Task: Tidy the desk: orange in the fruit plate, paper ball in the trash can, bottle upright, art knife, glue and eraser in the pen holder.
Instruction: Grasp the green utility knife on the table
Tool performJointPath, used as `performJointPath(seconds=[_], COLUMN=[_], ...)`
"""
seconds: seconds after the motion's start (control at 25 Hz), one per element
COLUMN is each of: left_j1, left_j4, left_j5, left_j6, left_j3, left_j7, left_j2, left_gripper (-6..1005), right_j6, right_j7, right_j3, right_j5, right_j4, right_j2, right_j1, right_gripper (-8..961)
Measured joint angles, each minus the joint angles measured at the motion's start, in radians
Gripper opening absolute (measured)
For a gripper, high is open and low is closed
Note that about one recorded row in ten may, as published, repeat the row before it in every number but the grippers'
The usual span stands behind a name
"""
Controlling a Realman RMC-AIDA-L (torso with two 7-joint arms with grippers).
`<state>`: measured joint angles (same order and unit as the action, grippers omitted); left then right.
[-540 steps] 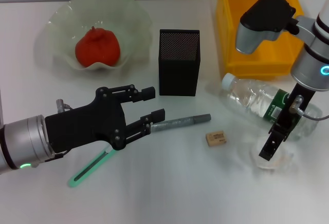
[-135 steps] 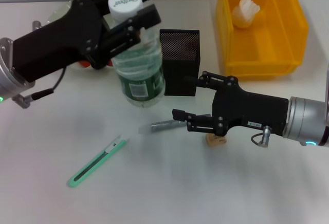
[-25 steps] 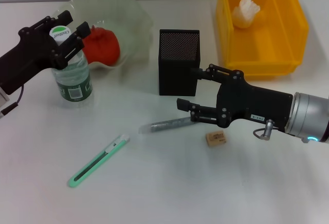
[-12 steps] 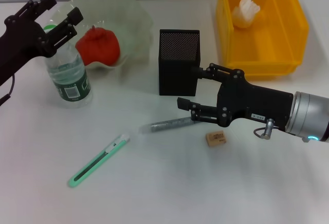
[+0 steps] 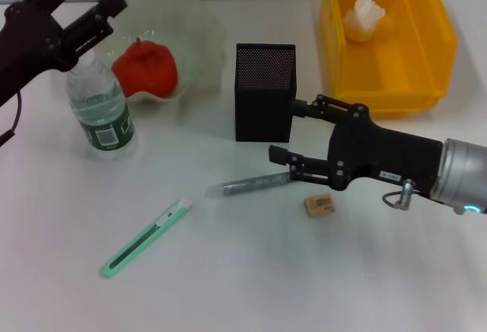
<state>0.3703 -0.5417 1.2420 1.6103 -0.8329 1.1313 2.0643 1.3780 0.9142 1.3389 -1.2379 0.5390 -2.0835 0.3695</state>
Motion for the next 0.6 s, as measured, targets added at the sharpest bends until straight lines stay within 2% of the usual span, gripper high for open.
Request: performJointPath(seconds=[0.24, 0.36, 0.4, 0.6], left_j1=[0.003, 0.016, 0.026, 0.061], left_j4=[-0.064, -0.118, -0.122, -0.092], left_j5=[0.054, 0.135, 0.164, 0.25], left_j6=[0.107, 0.18, 0.185, 0.135], left_j3=[-0.074, -0.208, -0.261, -0.309], left_j7=[0.037, 0.037, 0.038, 0.038], left_j2=[-0.001, 0.0, 0.001, 0.006], left_gripper=[763, 761, 761, 759], right_j6=[0.03, 0.042, 0.05, 0.062], right_j7=[0.004, 0.004, 0.004, 0.003], right_j3=[-0.023, -0.026, -0.026, -0.026], right_j5=[-0.005, -0.007, -0.007, -0.009], right_j4=[0.016, 0.026, 0.029, 0.029], right_j2=[0.002, 0.003, 0.003, 0.004], right_j1=[-0.03, -0.047, -0.053, -0.064], right_gripper=[767, 767, 767, 767])
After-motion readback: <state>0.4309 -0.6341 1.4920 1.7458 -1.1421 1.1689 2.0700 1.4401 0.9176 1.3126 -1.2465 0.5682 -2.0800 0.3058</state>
